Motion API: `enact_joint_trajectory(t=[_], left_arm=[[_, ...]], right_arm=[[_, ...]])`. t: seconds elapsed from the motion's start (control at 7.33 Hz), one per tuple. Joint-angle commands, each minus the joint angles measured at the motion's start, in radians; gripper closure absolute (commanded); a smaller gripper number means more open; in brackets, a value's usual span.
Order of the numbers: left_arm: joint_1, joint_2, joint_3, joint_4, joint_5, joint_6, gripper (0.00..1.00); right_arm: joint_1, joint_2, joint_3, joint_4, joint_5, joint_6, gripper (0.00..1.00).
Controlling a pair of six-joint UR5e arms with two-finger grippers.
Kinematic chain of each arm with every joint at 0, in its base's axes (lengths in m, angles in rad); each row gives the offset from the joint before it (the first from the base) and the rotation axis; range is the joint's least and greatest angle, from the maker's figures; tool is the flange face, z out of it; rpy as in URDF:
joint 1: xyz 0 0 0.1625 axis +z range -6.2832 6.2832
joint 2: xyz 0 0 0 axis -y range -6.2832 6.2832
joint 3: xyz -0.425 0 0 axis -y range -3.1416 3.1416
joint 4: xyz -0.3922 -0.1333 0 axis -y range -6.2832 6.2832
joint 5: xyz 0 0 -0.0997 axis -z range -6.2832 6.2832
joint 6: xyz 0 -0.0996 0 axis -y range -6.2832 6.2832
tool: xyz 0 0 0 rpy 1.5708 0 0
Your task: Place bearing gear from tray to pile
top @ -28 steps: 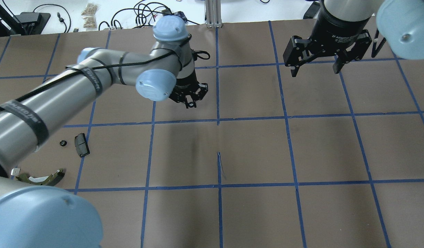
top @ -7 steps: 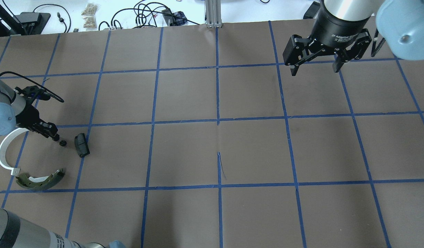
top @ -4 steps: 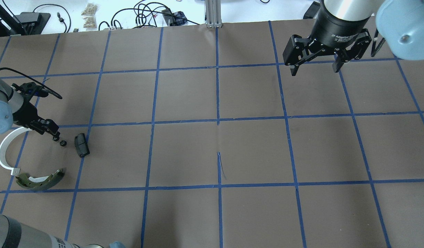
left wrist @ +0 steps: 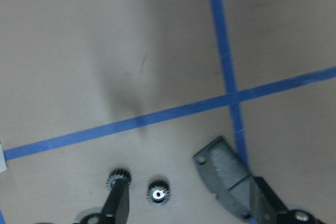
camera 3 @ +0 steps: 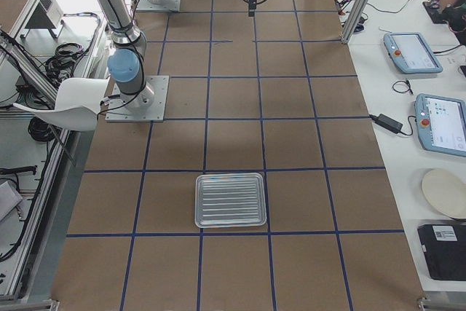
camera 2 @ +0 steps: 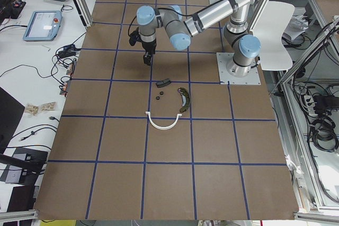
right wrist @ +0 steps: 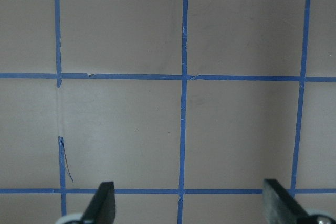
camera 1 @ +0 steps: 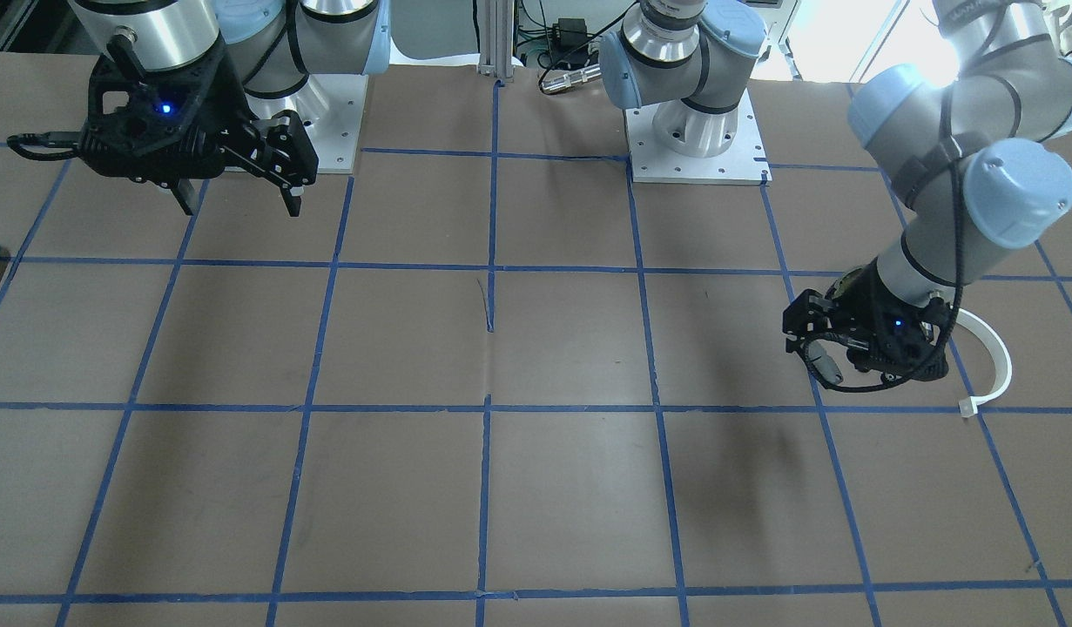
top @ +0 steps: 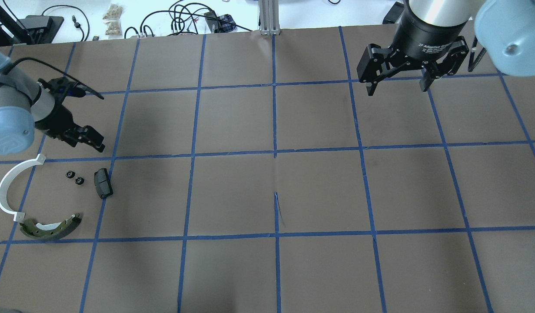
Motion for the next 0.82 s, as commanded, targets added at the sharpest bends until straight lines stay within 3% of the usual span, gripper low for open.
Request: enact_joint_trajectory(t=[0.0,0.27,0.68], left_arm=[[-0.159,0.035,0.207,-0.273,-0.003,-0.300,0.04],[-0.265,0.048,0.299,-0.340,-0.001,-0.450,0.00],[-0.284,0.129,0.278,-0.429,-0.003,-0.438,0.00]], right_arm=[[0.000,0.000,0.000,0.000,0.000,0.001,0.00],[0.000,0.000,0.000,0.000,0.000,0.001,0.00],[0.000,0.001,-0.002,-0.001,0.000,0.001,0.00]])
